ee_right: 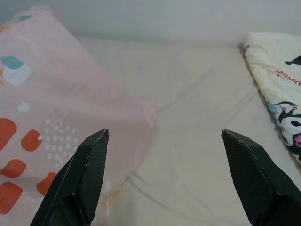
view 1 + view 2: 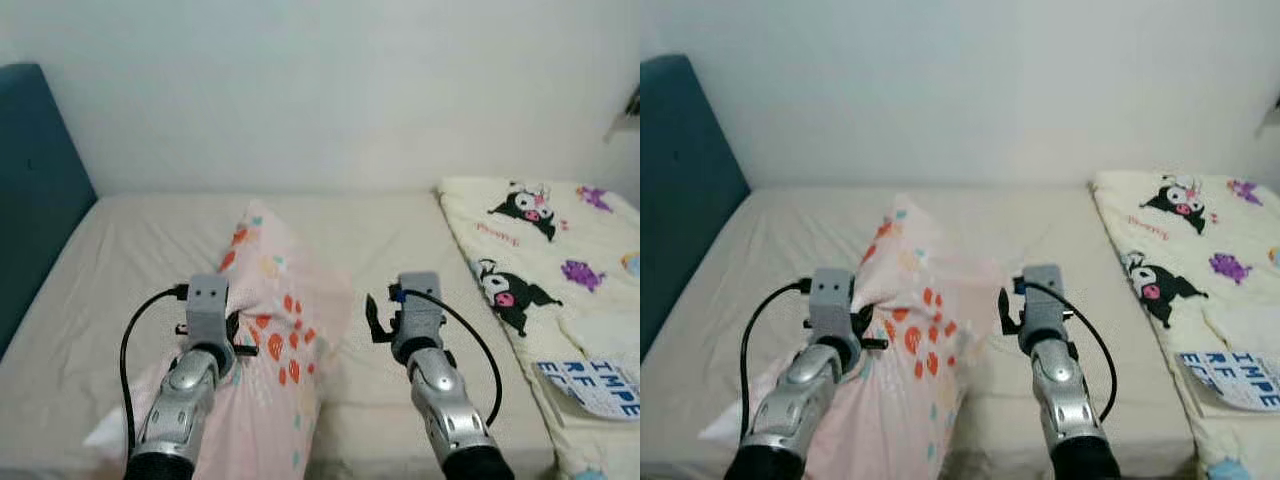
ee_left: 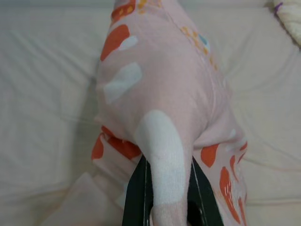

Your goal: Clean up the room

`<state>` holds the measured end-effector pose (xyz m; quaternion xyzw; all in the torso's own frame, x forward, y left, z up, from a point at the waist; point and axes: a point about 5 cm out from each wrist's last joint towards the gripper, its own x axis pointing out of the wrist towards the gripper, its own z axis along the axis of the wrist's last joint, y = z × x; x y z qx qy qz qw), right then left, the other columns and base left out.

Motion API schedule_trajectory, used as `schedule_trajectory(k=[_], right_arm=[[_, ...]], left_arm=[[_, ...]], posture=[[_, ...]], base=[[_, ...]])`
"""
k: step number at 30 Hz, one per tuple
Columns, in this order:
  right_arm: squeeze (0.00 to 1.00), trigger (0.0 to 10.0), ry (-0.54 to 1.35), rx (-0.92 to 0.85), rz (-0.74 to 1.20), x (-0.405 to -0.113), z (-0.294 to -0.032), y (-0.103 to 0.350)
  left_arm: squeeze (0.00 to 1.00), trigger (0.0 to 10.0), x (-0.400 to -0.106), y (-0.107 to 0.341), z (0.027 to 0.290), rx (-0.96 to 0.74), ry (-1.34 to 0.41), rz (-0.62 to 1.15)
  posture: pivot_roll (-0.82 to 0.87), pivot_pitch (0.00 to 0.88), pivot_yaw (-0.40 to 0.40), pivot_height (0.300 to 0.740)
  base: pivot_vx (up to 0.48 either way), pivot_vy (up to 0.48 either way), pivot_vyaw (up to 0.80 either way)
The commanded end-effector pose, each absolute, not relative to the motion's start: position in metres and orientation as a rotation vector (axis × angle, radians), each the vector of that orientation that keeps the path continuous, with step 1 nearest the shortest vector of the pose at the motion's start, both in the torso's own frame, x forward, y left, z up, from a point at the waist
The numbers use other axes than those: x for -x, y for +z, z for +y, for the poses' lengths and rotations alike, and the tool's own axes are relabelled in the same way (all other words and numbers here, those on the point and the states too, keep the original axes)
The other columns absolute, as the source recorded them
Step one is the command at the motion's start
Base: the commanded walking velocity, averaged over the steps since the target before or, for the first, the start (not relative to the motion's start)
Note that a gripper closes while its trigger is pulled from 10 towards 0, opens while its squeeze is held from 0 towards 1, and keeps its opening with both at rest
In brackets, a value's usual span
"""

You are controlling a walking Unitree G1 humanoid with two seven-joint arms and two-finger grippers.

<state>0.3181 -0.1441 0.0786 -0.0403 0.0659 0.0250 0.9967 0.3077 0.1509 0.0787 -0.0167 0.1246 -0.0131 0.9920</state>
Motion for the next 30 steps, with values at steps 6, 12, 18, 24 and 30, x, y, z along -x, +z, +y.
schedule_trajectory(k=[6, 12, 18, 24, 30], right_arm=[[0.0, 10.0, 0.052, 0.059, 0.144, -0.315, -0.144, 0.075], [0.0, 10.0, 0.041, 0.052, 0.142, -0.315, -0.145, 0.075], [0.0, 10.0, 0.035, 0.046, 0.137, -0.314, -0.145, 0.075], [0.0, 10.0, 0.035, 0.04, 0.132, -0.314, -0.145, 0.076], [0.0, 10.0, 0.034, 0.037, 0.129, -0.314, -0.145, 0.076]], left_arm=[[0.0, 10.0, -0.313, 0.095, 0.153, 0.037, -0.017, 0.173], [0.0, 10.0, -0.315, 0.098, 0.151, -0.046, -0.073, 0.133], [0.0, 10.0, -0.316, 0.107, 0.149, -0.098, -0.1, 0.071], [0.0, 10.0, -0.319, 0.113, 0.15, -0.096, -0.087, 0.046], [0.0, 10.0, -0.32, 0.113, 0.151, -0.092, -0.084, 0.047]], posture=[[0.01, 0.0, -0.052, 0.74], [0.01, 0.0, -0.05, 0.74], [0.01, 0.0, -0.046, 0.74], [0.01, 0.0, -0.043, 0.74], [0.01, 0.0, -0.042, 0.74]], base=[[0.0, 0.0, 0.0], [0.0, 0.0, 0.0], [0.0, 0.0, 0.0], [0.0, 0.0, 0.0], [0.0, 0.303, 0.0]])
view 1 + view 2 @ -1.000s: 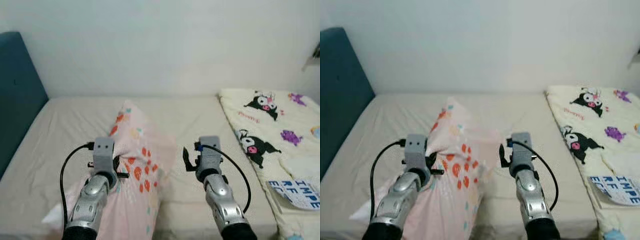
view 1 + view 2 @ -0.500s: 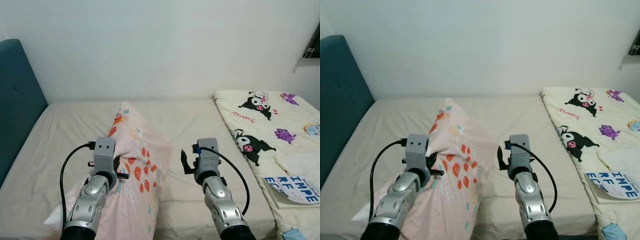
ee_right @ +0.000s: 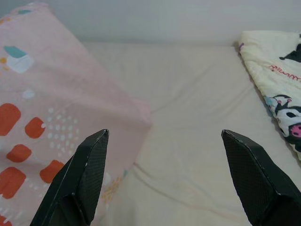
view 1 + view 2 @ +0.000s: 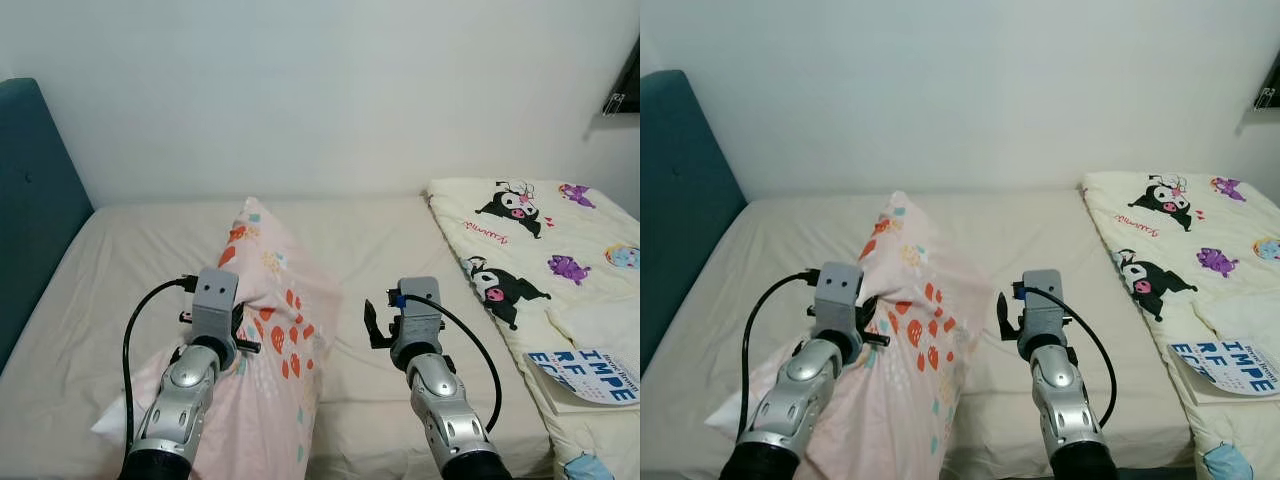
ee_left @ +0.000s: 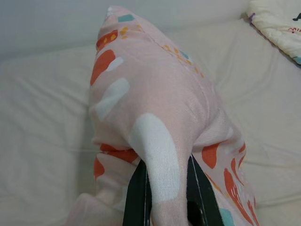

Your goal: Clean up the room

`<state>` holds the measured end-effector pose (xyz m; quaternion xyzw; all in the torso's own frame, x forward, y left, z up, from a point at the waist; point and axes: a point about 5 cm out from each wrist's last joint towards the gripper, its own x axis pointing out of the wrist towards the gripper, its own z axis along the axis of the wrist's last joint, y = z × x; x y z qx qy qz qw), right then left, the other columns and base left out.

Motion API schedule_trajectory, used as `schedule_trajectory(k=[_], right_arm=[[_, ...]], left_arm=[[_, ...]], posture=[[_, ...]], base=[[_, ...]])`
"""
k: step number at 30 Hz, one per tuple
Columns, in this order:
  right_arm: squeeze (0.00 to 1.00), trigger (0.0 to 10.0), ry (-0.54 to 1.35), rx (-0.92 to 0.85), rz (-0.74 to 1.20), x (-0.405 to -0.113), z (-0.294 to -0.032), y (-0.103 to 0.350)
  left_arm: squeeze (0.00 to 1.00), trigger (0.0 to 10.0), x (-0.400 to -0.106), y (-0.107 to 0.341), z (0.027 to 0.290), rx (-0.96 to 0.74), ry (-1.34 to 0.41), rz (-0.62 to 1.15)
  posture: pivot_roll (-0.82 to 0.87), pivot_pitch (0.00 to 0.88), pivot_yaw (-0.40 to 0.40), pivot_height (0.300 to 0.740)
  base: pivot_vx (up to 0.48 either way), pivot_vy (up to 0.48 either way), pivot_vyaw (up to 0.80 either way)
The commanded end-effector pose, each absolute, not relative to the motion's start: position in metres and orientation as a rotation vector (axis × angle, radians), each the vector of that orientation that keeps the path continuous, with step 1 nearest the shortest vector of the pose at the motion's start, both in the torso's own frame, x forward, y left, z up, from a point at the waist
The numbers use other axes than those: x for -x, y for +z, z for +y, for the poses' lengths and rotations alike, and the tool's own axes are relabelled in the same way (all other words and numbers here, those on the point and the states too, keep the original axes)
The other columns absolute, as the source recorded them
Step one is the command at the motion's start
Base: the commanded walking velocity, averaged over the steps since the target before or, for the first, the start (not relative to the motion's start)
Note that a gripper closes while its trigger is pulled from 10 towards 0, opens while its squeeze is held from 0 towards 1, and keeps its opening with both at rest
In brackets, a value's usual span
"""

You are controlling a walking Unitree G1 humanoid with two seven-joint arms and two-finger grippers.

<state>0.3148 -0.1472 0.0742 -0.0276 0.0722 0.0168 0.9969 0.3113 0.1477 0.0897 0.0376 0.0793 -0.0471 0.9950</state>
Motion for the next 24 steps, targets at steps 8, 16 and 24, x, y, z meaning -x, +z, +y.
schedule_trajectory(k=[8, 16, 24], right_arm=[[0.0, 10.0, 0.033, 0.033, 0.126, -0.3145, -0.1454, 0.0762], [0.0, 10.0, 0.034, 0.03, 0.125, -0.3149, -0.145, 0.0764], [0.0, 10.0, 0.033, 0.029, 0.125, -0.3149, -0.1453, 0.0763]], left_arm=[[0.0, 10.0, -0.3199, 0.1128, 0.1519, -0.094, -0.086, 0.041], [0.0, 10.0, -0.3207, 0.1131, 0.1525, -0.094, -0.085, 0.039], [0.0, 10.0, -0.3211, 0.113, 0.1533, -0.092, -0.084, 0.039]], posture=[[0.01, 0.0, -0.042, 0.74], [0.01, 0.0, -0.041, 0.74], [0.01, 0.0, -0.041, 0.74]], base=[[0.0, 0.403, 0.0], [0.0, 0.407, 0.0], [0.0, 0.406, 0.0]])
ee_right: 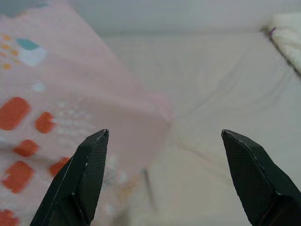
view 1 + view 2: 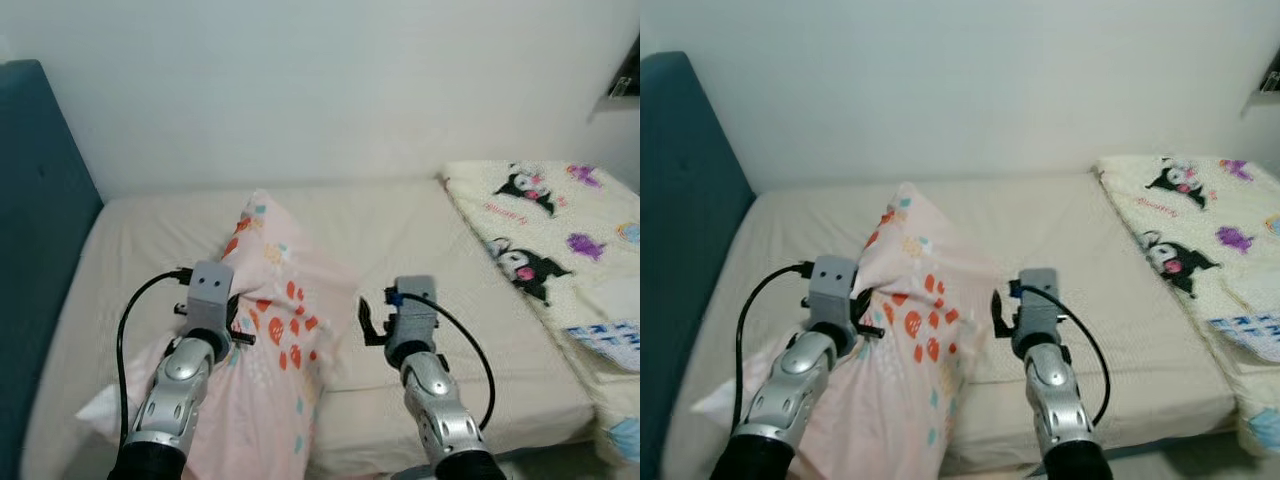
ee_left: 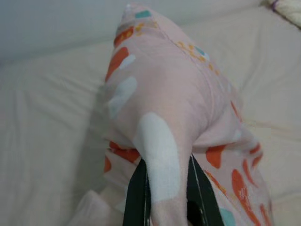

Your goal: Clean up the room

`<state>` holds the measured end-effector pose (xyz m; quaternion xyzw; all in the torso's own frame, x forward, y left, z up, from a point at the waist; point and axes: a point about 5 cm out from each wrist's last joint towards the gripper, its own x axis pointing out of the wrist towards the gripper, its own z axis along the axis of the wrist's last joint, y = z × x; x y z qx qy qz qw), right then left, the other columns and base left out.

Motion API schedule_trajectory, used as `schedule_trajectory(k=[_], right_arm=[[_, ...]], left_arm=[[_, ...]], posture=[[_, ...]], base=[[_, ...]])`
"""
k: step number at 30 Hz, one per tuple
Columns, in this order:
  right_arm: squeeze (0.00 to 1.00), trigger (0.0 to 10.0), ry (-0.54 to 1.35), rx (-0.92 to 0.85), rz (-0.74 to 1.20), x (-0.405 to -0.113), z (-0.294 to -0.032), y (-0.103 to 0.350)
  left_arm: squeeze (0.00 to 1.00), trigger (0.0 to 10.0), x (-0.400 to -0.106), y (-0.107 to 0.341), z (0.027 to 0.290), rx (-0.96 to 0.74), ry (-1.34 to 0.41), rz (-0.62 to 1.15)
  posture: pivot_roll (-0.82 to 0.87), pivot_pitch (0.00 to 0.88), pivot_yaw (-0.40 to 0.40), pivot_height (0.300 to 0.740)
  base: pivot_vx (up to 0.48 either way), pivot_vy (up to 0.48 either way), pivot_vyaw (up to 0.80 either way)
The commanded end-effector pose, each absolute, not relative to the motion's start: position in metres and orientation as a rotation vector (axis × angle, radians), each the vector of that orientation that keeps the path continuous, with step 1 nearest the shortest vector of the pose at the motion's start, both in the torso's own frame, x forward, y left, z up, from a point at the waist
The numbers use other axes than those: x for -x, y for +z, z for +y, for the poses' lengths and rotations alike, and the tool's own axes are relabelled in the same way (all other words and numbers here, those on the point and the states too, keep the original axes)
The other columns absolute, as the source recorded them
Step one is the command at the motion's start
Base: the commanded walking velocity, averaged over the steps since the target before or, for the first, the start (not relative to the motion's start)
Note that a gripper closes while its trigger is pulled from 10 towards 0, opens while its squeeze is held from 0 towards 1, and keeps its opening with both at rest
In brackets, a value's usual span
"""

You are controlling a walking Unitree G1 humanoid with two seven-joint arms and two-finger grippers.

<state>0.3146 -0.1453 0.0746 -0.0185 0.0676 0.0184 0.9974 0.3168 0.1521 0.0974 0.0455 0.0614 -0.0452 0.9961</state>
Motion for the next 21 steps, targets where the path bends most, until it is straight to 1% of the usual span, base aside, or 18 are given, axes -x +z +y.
schedule_trajectory(k=[1, 11, 14, 21], right_arm=[[0.0, 10.0, 0.033, 0.029, 0.124, -0.3148, -0.1452, 0.0763], [0.0, 10.0, 0.032, 0.024, 0.123, -0.3148, -0.1444, 0.0762], [0.0, 10.0, 0.032, 0.023, 0.122, -0.3151, -0.1439, 0.0763], [0.0, 10.0, 0.031, 0.02, 0.118, -0.3155, -0.1434, 0.0762]], left_arm=[[0.0, 10.0, -0.3209, 0.1129, 0.1532, -0.092, -0.084, 0.039], [0.0, 10.0, -0.3212, 0.1132, 0.1535, -0.09, -0.086, 0.038], [0.0, 10.0, -0.3219, 0.1146, 0.1525, -0.093, -0.091, 0.033], [0.0, 10.0, -0.3214, 0.1176, 0.1466, -0.132, -0.111, 0.014]], posture=[[0.01, 0.0, -0.041, 0.74], [0.02, 0.0, -0.037, 0.74], [0.02, 0.0, -0.036, 0.74], [0.02, 0.0, -0.032, 0.74]], base=[[0.0, 0.409, 0.0], [0.0, 0.38, 0.0], [0.0, 0.0, 0.0], [0.0, -0.48, 0.0]])
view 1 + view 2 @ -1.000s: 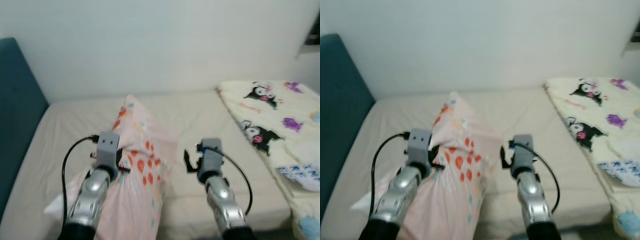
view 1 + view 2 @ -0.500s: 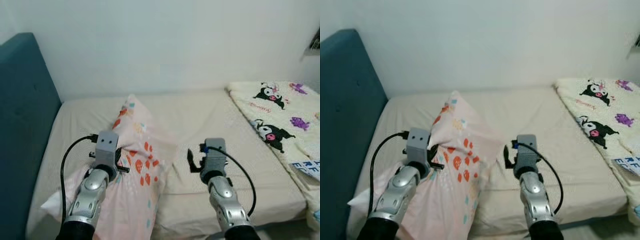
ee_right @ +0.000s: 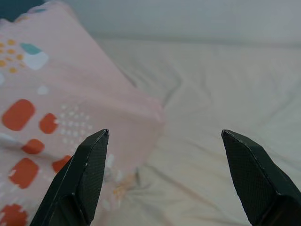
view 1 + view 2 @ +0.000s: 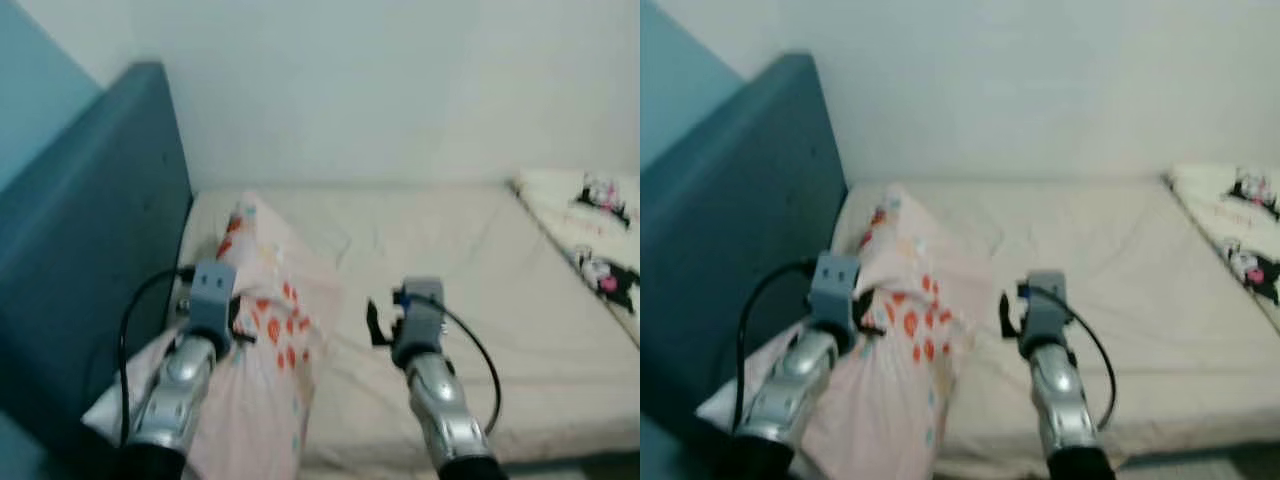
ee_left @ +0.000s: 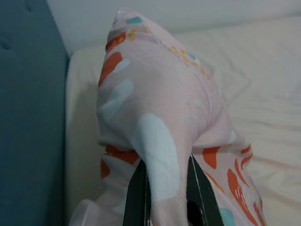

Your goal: Clean up the room

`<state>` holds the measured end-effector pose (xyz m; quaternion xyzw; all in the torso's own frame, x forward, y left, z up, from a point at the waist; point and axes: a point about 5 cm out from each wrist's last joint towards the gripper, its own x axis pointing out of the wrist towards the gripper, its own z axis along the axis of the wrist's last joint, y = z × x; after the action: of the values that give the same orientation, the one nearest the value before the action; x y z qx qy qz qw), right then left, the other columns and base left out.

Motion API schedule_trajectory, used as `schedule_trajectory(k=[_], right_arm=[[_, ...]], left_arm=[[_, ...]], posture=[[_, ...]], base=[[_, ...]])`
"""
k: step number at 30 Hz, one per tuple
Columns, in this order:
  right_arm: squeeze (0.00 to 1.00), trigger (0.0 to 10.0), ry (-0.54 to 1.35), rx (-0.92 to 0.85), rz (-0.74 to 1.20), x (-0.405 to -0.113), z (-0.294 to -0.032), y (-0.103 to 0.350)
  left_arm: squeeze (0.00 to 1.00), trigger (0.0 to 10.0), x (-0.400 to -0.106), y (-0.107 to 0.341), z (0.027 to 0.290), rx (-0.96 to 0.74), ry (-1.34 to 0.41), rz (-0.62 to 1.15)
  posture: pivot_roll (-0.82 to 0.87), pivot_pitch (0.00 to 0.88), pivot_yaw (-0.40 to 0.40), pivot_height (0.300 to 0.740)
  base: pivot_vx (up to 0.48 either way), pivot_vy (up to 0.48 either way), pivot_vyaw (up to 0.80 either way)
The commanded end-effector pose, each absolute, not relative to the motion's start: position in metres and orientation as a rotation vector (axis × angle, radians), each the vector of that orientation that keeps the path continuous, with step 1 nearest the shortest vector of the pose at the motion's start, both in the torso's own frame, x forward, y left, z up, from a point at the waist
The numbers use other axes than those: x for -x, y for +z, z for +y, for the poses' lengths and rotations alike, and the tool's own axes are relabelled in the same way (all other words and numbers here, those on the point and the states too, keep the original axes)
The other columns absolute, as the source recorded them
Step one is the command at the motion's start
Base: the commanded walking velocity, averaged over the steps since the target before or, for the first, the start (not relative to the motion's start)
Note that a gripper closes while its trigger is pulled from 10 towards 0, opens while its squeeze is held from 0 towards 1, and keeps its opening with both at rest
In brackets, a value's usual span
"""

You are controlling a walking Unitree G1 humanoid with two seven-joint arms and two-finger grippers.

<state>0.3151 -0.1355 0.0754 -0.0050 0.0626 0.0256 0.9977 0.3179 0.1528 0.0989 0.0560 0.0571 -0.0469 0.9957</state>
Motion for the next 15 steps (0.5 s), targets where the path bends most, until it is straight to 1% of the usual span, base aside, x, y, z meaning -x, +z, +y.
schedule_trajectory(k=[1, 5, 7, 8, 15], right_arm=[[0.0, 10.0, 0.031, 0.02, 0.118, -0.3155, -0.1434, 0.0762], [0.0, 10.0, 0.029, 0.016, 0.116, -0.3151, -0.143, 0.0758], [0.0, 10.0, 0.027, 0.014, 0.116, -0.3147, -0.1431, 0.0755], [0.0, 10.0, 0.026, 0.013, 0.115, -0.3143, -0.1431, 0.0752], [0.0, 10.0, 0.019, 0.01, 0.115, -0.3131, -0.1441, 0.0746]], left_arm=[[0.0, 10.0, -0.3214, 0.1176, 0.1466, -0.132, -0.111, 0.014], [0.0, 10.0, -0.3212, 0.1178, 0.1456, -0.138, -0.116, 0.008], [0.0, 10.0, -0.3212, 0.1179, 0.1443, -0.114, -0.125, 0.009], [0.0, 10.0, -0.3211, 0.1172, 0.1437, -0.088, -0.128, 0.016], [0.0, 10.0, -0.322, 0.1162, 0.1422, -0.112, -0.139, 0.024]], posture=[[0.02, 0.0, -0.032, 0.74], [0.02, 0.0, -0.03, 0.74], [0.02, 0.0, -0.026, 0.74], [0.02, 0.0, -0.024, 0.74], [0.02, 0.0, -0.023, 0.74]], base=[[0.0, -0.48, 0.0], [0.0, -0.48, 0.0], [0.0, -0.48, 0.0], [0.0, 0.0, 0.0], [0.0, 0.0, 0.0]])
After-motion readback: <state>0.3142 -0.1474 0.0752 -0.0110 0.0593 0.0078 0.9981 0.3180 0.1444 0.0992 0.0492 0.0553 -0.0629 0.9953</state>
